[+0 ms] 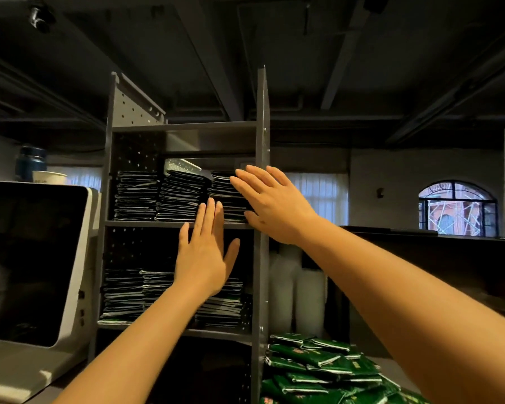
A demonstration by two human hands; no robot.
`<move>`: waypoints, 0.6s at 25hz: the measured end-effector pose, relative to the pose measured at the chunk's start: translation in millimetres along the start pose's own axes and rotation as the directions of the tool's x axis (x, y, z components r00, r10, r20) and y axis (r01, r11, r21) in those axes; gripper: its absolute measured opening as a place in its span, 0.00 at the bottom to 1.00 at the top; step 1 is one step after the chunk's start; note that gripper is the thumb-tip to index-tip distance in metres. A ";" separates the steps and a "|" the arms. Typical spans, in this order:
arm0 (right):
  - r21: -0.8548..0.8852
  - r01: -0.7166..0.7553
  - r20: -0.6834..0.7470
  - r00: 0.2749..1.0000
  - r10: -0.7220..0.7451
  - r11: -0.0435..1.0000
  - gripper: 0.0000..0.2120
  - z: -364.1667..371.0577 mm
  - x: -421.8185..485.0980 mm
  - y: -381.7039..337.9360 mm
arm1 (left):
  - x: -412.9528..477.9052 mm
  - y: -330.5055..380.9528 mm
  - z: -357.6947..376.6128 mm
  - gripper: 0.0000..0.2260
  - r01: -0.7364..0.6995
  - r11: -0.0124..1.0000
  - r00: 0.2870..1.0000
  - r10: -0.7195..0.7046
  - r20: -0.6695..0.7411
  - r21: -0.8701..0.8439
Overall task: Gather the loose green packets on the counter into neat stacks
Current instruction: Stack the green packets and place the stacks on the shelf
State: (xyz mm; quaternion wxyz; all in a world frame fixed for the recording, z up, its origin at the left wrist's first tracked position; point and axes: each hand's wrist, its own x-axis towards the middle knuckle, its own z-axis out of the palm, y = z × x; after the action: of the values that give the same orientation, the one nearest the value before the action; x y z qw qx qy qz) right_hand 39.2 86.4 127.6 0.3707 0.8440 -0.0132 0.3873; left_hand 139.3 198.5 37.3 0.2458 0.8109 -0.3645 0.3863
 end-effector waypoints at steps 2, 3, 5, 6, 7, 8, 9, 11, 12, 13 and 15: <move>0.051 0.049 -0.094 0.995 -0.044 0.998 0.23 4.8 -23.5 3.8 | -8.7 2.5 -3.0 0.30 -0.081 0.995 0.997 0.082 0.006 -0.050; 0.050 0.066 -0.135 0.989 -0.059 0.997 0.21 8.6 -36.7 7.5 | -14.2 5.2 -3.9 0.30 -0.136 0.988 0.990 0.138 0.014 -0.074; 0.064 0.083 -0.135 0.988 -0.074 0.995 0.18 16.3 -65.2 16.1 | -25.7 12.4 -4.9 0.34 -0.255 0.962 0.966 0.259 0.029 -0.100; 0.085 0.087 -0.118 0.990 -0.077 0.993 0.17 19.3 -79.1 20.0 | -31.0 16.6 -5.1 0.35 -0.305 0.946 0.949 0.311 0.047 -0.108; 0.114 0.085 -0.088 0.993 -0.075 0.990 0.16 23.2 -93.8 24.0 | -36.2 22.1 -3.7 0.35 -0.338 0.933 0.934 0.349 0.073 -0.126; 0.137 0.073 -0.044 0.997 -0.068 0.988 0.15 27.5 -108.0 28.0 | -40.7 27.4 -1.5 0.35 -0.358 0.921 0.922 0.375 0.099 -0.156; 0.155 0.060 0.013 0.998 -0.063 0.986 0.14 30.3 -121.9 30.8 | -44.7 33.5 0.5 0.35 -0.368 0.909 0.909 0.396 0.127 -0.196; 0.170 0.039 0.130 0.990 -0.061 0.985 0.14 33.9 -146.5 34.8 | -50.9 46.9 8.7 0.36 -0.390 0.882 0.876 0.444 0.188 -0.265; 0.183 0.021 0.191 0.980 -0.057 0.983 0.15 36.8 -158.8 36.7 | -54.0 54.9 15.2 0.36 -0.396 0.870 0.856 0.466 0.224 -0.295; 0.207 -0.003 0.243 0.969 -0.048 0.978 0.14 39.5 -170.3 38.1 | -57.2 63.2 21.0 0.36 -0.395 0.860 0.836 0.483 0.261 -0.324; 0.268 -0.047 0.308 0.950 -0.040 0.962 0.14 45.7 -192.4 40.2 | -64.1 80.1 31.5 0.33 -0.386 0.844 0.802 0.507 0.316 -0.373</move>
State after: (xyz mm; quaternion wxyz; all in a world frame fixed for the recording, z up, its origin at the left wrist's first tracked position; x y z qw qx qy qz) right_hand -78.3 -22.7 5.3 0.2441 0.9372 -0.0197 0.2485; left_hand 62.8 153.7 -23.3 0.1828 0.7171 -0.6421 0.2004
